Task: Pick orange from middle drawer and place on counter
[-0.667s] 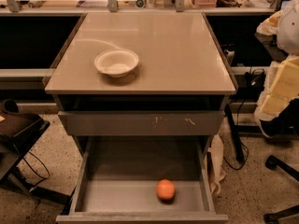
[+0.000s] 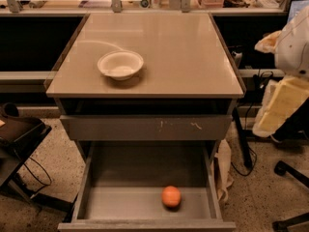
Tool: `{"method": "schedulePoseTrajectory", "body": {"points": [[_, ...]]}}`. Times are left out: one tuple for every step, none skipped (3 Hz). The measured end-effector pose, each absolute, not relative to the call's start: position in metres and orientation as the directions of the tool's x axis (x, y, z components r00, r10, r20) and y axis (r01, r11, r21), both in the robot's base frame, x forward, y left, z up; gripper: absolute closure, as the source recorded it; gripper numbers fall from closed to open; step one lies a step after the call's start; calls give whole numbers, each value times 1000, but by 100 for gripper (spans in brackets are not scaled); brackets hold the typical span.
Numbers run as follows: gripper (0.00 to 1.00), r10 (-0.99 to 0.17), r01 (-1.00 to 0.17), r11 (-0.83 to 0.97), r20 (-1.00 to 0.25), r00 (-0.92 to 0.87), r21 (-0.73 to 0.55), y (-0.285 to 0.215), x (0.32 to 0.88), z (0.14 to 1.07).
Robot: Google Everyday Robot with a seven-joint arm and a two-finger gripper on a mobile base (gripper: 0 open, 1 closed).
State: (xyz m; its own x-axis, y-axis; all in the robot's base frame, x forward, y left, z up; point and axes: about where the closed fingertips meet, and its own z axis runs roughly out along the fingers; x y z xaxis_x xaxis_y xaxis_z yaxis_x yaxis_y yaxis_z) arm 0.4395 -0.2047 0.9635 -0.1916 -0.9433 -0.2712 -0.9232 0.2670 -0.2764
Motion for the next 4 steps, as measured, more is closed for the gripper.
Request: {"method": "schedulePoseTrajectory", "body": {"points": [[0, -903, -946, 276, -383, -194, -172, -188, 441, 882], [0, -825, -951, 309, -498, -268, -1, -163, 438, 749], [0, -824, -951, 311, -499, -268, -2, -163, 439, 749], [0, -778, -926, 377, -552, -301, -28, -168, 454, 740]]}}
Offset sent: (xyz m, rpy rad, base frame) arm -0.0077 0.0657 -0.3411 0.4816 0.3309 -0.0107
